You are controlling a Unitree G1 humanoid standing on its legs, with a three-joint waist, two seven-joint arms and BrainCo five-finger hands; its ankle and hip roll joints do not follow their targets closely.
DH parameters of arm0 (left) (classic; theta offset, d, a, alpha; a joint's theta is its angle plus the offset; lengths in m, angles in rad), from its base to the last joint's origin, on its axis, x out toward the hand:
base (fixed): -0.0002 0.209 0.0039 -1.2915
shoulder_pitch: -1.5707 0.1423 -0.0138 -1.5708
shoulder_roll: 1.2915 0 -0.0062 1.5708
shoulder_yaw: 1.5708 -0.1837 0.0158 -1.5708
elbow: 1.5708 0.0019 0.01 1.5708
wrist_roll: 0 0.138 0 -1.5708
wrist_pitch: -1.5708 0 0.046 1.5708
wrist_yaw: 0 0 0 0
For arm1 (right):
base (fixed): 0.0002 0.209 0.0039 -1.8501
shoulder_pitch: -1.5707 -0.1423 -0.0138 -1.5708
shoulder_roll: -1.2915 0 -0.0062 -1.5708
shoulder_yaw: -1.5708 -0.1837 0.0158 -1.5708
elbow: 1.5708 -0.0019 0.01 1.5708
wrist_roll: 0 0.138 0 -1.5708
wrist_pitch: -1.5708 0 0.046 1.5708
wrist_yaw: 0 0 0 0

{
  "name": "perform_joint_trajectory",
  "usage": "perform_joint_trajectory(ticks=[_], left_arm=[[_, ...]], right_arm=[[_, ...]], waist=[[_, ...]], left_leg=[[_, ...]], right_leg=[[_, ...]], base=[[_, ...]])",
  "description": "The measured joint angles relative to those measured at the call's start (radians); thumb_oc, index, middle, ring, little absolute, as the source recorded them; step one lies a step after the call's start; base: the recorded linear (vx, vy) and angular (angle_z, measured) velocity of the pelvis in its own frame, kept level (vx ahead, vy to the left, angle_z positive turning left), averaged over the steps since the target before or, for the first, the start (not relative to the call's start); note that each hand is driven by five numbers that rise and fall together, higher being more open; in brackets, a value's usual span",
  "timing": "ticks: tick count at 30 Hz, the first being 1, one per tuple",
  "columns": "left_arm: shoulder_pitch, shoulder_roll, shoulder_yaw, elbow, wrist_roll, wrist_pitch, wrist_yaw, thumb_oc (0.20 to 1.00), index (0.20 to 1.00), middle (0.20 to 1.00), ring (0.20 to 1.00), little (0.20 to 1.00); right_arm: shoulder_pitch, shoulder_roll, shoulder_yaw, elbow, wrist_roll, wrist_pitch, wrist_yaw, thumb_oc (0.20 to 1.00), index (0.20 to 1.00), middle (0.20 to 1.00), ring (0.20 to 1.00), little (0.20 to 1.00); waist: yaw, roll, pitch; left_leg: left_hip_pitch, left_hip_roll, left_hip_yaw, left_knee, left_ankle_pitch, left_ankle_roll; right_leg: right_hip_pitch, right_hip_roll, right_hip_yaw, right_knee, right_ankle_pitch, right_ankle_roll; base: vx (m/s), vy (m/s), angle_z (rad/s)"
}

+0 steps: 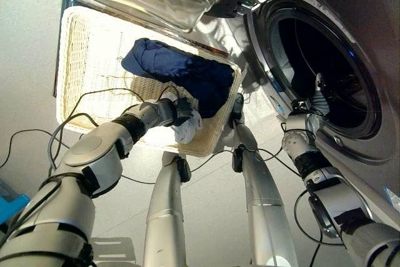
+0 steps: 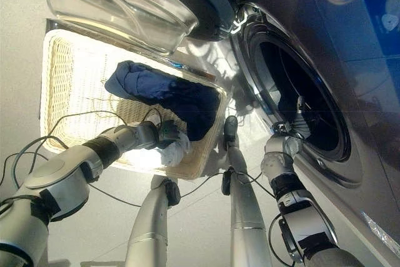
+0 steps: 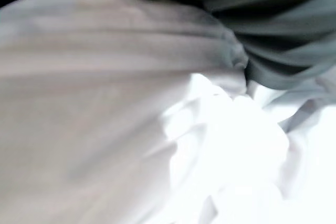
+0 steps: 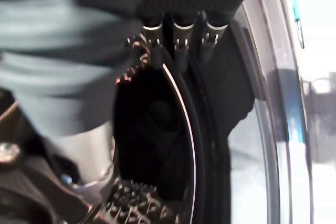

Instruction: Put the clothes into the washing machine.

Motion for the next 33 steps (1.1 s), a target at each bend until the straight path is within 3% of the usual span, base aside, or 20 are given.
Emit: perform_joint_trajectory(ticks=[4, 7, 11, 14, 20, 23, 26, 27, 29, 32, 33], left_arm=[[0.036, 0.071, 0.047, -0.003, -0.055, 0.057, 0.152, 0.200, 0.200, 0.200, 0.200, 0.200], [0.091, 0.093, 0.160, -0.040, -0.303, 0.130, 0.306, 0.200, 0.200, 0.200, 0.200, 0.200], [0.175, 0.093, 0.307, -0.044, -0.481, 0.105, 0.440, 0.200, 0.200, 0.200, 0.200, 0.200], [0.262, 0.076, 0.410, -0.044, -0.548, 0.039, 0.488, 0.200, 0.200, 0.200, 0.200, 0.200], [0.427, 0.025, 0.572, -0.070, -0.715, -0.065, 0.519, 0.200, 0.200, 0.200, 0.200, 0.200], [0.466, -0.002, 0.645, -0.077, -0.801, -0.093, 0.519, 0.200, 0.200, 0.200, 0.200, 0.200], [0.511, -0.011, 0.716, -0.117, -0.906, -0.129, 0.495, 0.200, 0.200, 0.200, 0.200, 0.200], [0.511, -0.011, 0.716, -0.117, -0.906, -0.129, 0.495, 0.200, 0.200, 0.200, 0.200, 0.200], [0.536, -0.011, 0.752, -0.136, -0.991, -0.131, 0.465, 0.200, 0.200, 0.200, 0.200, 0.200], [0.541, -0.042, 0.804, -0.178, -1.188, -0.137, 0.347, 0.200, 0.200, 0.200, 0.200, 0.200], [0.541, -0.045, 0.805, -0.187, -1.224, -0.140, 0.325, 0.200, 0.200, 0.200, 0.200, 0.200]], right_arm=[[-0.002, -0.001, 0.009, -0.023, 0.010, 0.008, -0.012, 1.000, 1.000, 1.000, 1.000, 1.000], [0.037, -0.003, 0.032, -0.091, -0.086, 0.035, -0.063, 1.000, 1.000, 1.000, 1.000, 1.000], [0.077, 0.003, 0.073, -0.153, -0.238, 0.092, -0.121, 1.000, 1.000, 1.000, 1.000, 1.000], [0.116, 0.006, 0.081, -0.179, -0.317, 0.148, -0.116, 1.000, 1.000, 1.000, 1.000, 1.000], [0.211, -0.001, 0.131, -0.266, -0.523, 0.245, -0.007, 1.000, 1.000, 1.000, 1.000, 1.000], [0.209, -0.013, 0.175, -0.272, -0.629, 0.321, 0.051, 1.000, 1.000, 1.000, 1.000, 1.000], [0.228, -0.060, 0.209, -0.259, -0.714, 0.439, 0.162, 1.000, 1.000, 1.000, 1.000, 1.000], [0.228, -0.060, 0.209, -0.259, -0.714, 0.439, 0.162, 1.000, 1.000, 1.000, 1.000, 1.000], [0.243, -0.089, 0.243, -0.254, -0.786, 0.512, 0.288, 1.000, 1.000, 1.000, 1.000, 1.000], [0.176, -0.178, 0.400, -0.257, -0.912, 0.551, 0.443, 1.000, 1.000, 1.000, 1.000, 1.000], [0.173, -0.176, 0.400, -0.257, -0.933, 0.551, 0.459, 1.000, 1.000, 1.000, 1.000, 1.000]], waist=[[0.004, 0.000, 0.000], [0.026, -0.001, 0.001], [0.030, -0.002, 0.001], [0.028, -0.008, 0.006], [0.031, -0.010, 0.007], [0.032, -0.011, 0.007], [0.044, -0.014, 0.008], [0.044, -0.014, 0.008], [0.056, -0.032, 0.016], [0.067, -0.043, 0.021], [0.070, -0.045, 0.021]], left_leg=[[0.060, 0.000, -0.008, 0.015, 0.000, 0.001], [0.118, -0.001, -0.009, 0.016, -0.004, -0.003], [0.165, 0.000, -0.009, 0.017, -0.005, -0.003], [0.214, 0.002, -0.008, 0.015, -0.006, -0.002], [0.323, -0.001, -0.005, -0.022, -0.008, -0.004], [0.337, 0.001, -0.005, -0.023, -0.008, -0.004], [0.347, 0.006, -0.006, -0.026, -0.009, -0.006], [0.347, 0.006, -0.006, -0.026, -0.009, -0.006], [0.367, 0.010, -0.007, -0.033, -0.011, -0.009], [0.375, 0.014, -0.015, -0.030, -0.012, -0.011], [0.377, 0.014, -0.019, -0.030, -0.013, -0.011]], right_leg=[[0.066, -0.007, -0.013, 0.021, -0.011, -0.003], [0.120, -0.008, -0.015, 0.034, -0.024, 0.001], [0.162, -0.009, -0.015, 0.042, -0.032, 0.004], [0.209, -0.006, -0.013, 0.042, -0.036, 0.004], [0.310, -0.003, -0.014, 0.022, -0.043, 0.010], [0.325, -0.001, -0.014, 0.018, -0.043, 0.010], [0.341, 0.007, -0.016, 0.003, -0.040, 0.014], [0.341, 0.007, -0.016, 0.003, -0.040, 0.014], [0.363, 0.011, -0.020, -0.005, -0.040, 0.014], [0.378, 0.012, -0.031, -0.004, -0.040, 0.012], [0.382, 0.013, -0.034, -0.004, -0.039, 0.009]], base=[[-0.05, 0.032, 0.07], [-0.04, 0.048, 0.05], [-0.02, 0.048, 0.01], [0.00, 0.015, 0.00], [0.00, 0.000, 0.00], [0.00, 0.000, 0.00], [0.01, -0.012, -0.01], [0.02, -0.033, -0.03], [0.05, -0.115, -0.01], [0.03, -0.092, 0.07], [0.02, -0.074, 0.09]])
